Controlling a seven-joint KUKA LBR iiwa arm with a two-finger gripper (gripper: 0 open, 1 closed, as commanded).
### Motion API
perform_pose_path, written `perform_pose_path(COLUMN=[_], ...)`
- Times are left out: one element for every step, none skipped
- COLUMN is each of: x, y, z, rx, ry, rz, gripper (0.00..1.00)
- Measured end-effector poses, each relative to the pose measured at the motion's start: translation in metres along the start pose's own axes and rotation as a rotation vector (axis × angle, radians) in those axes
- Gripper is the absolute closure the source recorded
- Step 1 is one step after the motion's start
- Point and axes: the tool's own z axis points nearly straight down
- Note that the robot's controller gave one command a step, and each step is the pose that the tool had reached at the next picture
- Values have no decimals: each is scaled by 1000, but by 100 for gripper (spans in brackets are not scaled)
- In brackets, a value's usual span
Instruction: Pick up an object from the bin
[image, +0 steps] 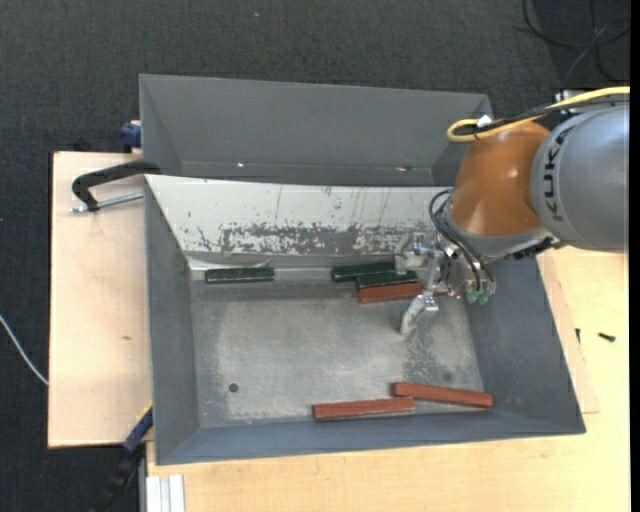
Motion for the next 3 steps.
perform_pose_path(x=[1,1,2], y=[41,41,30], z=[1,1,-195], rx=[1,1,0], ry=[19,18,8], rz=[47,47,46], gripper=[100,100,100])
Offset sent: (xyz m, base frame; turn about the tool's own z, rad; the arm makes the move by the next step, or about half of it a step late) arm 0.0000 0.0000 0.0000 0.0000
